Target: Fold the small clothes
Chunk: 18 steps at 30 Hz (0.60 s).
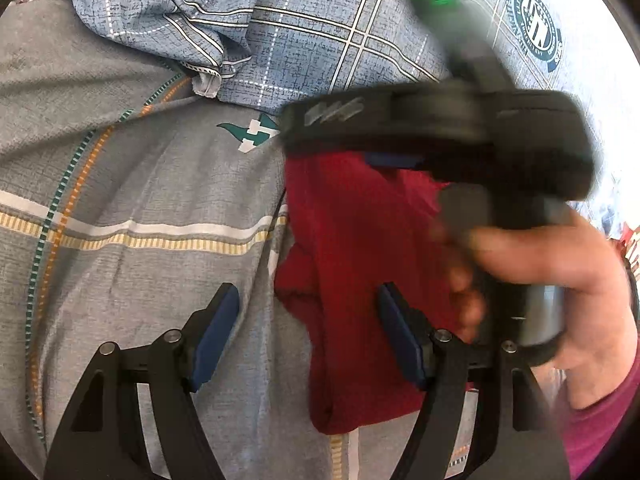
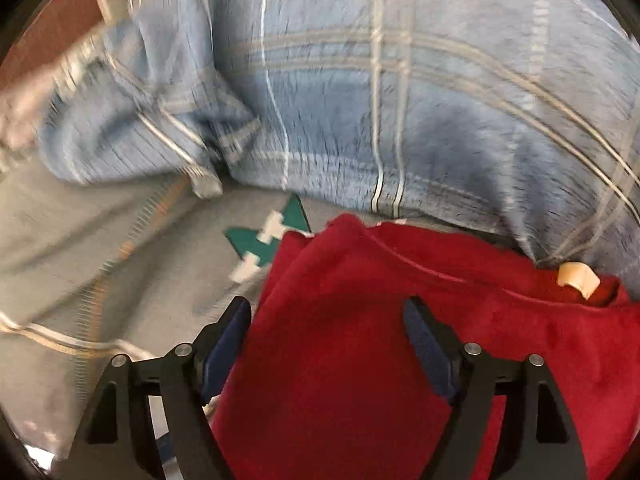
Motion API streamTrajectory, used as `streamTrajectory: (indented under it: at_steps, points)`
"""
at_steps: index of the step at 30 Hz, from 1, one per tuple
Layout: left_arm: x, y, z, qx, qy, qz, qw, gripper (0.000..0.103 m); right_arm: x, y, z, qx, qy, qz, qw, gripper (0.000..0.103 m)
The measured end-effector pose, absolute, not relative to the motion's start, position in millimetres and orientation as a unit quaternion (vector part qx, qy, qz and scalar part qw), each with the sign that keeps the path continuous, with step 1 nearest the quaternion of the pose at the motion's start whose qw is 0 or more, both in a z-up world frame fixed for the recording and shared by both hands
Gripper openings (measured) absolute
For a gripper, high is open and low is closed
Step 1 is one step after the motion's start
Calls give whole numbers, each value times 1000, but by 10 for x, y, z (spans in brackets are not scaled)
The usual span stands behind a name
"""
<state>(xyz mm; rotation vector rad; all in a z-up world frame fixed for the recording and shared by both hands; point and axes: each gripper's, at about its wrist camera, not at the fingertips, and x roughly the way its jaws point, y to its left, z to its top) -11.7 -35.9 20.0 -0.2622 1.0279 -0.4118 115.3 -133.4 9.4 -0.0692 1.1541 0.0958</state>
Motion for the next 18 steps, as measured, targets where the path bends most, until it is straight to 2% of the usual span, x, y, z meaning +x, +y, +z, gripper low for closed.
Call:
streamTrajectory:
  at_steps: [2,4,6,8,12,18]
  points:
    - [-111,-359,197,-124,486,-195,843,71,1187,-1218,15,-82,540,38,837,78]
    - [-102,-358,194,-126,485,-195,843,71,1170,-1207,20,-87,531,38,842,60]
    - [-85,-352,191,-134,482,-199,843,71,1117,-1252,88,-79,516,54,851,34]
    - [-63,-367,188,-140,479,-204,842,71,1045,-1330,190,-62,506,75,857,22]
    - [-58,-418,196,-140,472,-219,843,71,873,-1522,477,-42,475,93,874,15]
    - [-99,-463,358,-143,429,-247,857,70,779,-1707,648,-16,457,105,883,13]
